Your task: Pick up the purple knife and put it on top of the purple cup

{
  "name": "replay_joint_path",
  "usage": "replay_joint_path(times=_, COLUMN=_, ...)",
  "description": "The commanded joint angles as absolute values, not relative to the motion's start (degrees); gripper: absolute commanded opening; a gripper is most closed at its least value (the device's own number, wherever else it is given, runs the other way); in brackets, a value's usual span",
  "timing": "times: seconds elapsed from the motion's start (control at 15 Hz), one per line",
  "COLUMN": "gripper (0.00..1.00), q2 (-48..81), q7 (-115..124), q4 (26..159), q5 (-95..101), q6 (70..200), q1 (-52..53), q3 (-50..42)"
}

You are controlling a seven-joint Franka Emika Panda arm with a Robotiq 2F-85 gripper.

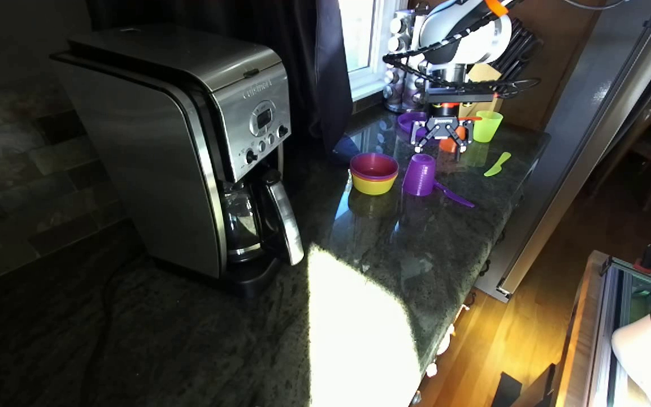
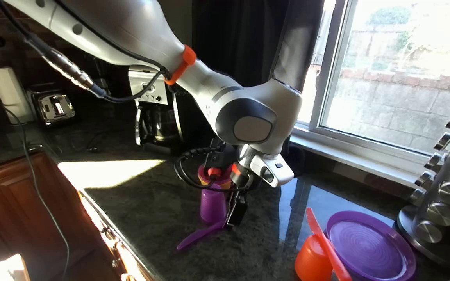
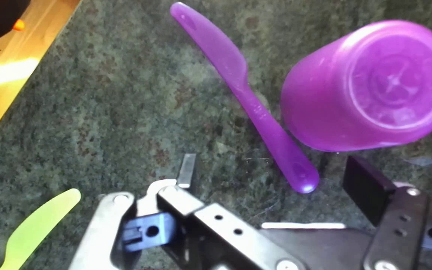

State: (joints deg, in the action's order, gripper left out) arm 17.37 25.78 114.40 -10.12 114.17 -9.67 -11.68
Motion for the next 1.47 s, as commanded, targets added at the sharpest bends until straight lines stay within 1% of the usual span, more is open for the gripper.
replay_joint_path(times=0.0, gripper=1.0, q2=19.26, q7=24.69, q4=113.52, q5=-9.18, q6=112.42, q1=-9.69, q3=-11.87)
replay_joint_path(times=0.4, gripper=1.0, q2=20.93, q7=22.91, q4=113.82, q5=-9.8, q6=113.11, q1=-9.93, q3=-11.7)
replay_joint_path(times=0.47, gripper=0.99, q2=21.09, q7=22.64, q4=113.84, q5=-10.09, q6=113.18, q1=-9.98, q3=-11.63)
replay_joint_path(times=0.53, gripper=0.96, q2=21.25, q7=22.49, q4=113.83, q5=-10.2, q6=113.25, q1=-9.98, q3=-11.61)
replay_joint_path(times=0.6, gripper=0.86, q2=21.38, q7=22.33, q4=113.79, q5=-10.34, q6=113.26, q1=-10.01, q3=-11.58)
replay_joint_path(times=0.67, gripper=0.7, q2=21.48, q7=22.21, q4=113.76, q5=-10.41, q6=113.28, q1=-10.02, q3=-11.57)
replay_joint_path(times=0.8, gripper=0.53, q2=21.62, q7=22.25, q4=113.77, q5=-10.28, q6=113.44, q1=-9.95, q3=-11.61)
replay_joint_path(times=1.0, gripper=0.3, q2=21.67, q7=22.15, q4=113.52, q5=-10.1, q6=113.66, q1=-9.89, q3=-11.6)
replay_joint_path(times=1.07, gripper=0.29, q2=21.69, q7=22.11, q4=113.47, q5=-10.08, q6=113.73, q1=-9.91, q3=-11.61)
replay_joint_path(times=1.13, gripper=0.48, q2=21.66, q7=22.0, q4=113.45, q5=-10.09, q6=113.79, q1=-9.95, q3=-11.62)
replay_joint_path(times=1.2, gripper=0.6, q2=21.65, q7=21.91, q4=113.43, q5=-10.15, q6=113.81, q1=-9.99, q3=-11.61)
replay_joint_path(times=1.27, gripper=0.61, q2=21.63, q7=21.77, q4=113.43, q5=-10.19, q6=113.77, q1=-10.02, q3=-11.59)
replay_joint_path(times=1.33, gripper=0.67, q2=21.61, q7=21.53, q4=113.48, q5=-10.22, q6=113.82, q1=-10.05, q3=-11.56)
replay_joint_path(times=1.4, gripper=0.75, q2=21.61, q7=21.38, q4=113.51, q5=-10.21, q6=113.91, q1=-10.05, q3=-11.55)
